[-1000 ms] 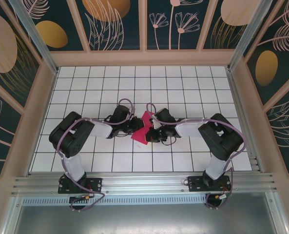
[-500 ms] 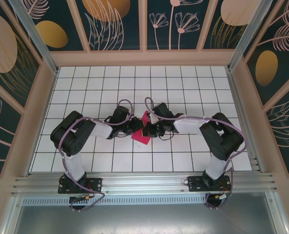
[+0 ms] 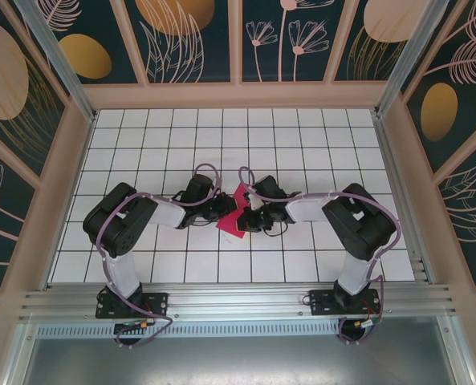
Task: Fold a paper plane with a square sheet of paper (pick it up from the middle)
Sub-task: Fold the triangle a second time at the center of the table.
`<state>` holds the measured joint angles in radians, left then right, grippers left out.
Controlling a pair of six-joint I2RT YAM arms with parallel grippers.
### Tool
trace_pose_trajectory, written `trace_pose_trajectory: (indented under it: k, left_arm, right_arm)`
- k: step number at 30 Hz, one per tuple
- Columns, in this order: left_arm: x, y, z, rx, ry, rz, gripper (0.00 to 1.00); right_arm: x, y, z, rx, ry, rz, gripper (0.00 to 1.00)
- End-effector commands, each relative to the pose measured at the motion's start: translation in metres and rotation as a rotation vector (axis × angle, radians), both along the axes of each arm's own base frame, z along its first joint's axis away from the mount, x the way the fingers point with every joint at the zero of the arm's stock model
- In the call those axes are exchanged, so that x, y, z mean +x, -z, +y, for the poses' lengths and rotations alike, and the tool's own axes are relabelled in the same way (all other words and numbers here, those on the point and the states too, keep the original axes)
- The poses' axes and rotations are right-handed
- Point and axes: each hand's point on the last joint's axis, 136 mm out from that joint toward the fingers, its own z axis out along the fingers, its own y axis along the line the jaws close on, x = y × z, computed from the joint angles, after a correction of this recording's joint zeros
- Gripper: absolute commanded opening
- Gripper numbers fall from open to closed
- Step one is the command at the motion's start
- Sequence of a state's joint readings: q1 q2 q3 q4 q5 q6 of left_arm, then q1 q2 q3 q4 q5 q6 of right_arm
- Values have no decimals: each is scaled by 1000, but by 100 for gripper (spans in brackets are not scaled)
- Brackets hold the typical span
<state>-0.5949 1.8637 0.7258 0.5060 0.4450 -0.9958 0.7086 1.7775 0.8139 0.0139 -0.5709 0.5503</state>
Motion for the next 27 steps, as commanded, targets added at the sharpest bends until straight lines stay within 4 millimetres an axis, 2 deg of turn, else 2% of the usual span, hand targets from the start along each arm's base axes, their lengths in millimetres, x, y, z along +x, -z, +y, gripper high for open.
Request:
trace_pose_trajectory:
  k: [1, 8, 11, 14, 18, 22, 27]
  left_arm:
    - [-16, 42, 23, 147, -30, 95, 15]
    - [-17, 43, 25, 152, -35, 100, 15]
    - [-16, 41, 25, 149, -34, 94, 15]
    - [-15, 37, 21, 135, -23, 84, 15]
    - [-7, 21, 12, 102, 0, 50, 20]
    - [3, -5, 5, 68, 1, -6, 27]
    - [3, -37, -2, 12, 26, -58, 28]
  right_arm:
    - [-24, 3, -11, -19, -22, 70, 6]
    - [-34, 6, -16, -10, -31, 91, 6]
    - [-33, -4, -8, 39, -43, 85, 7]
    - [-22, -18, 1, 67, -43, 44, 8]
    - [-6, -29, 5, 63, -14, -11, 9]
    - [-3, -31, -1, 52, 12, -38, 9]
    - [-4, -32, -8, 47, 44, -43, 6]
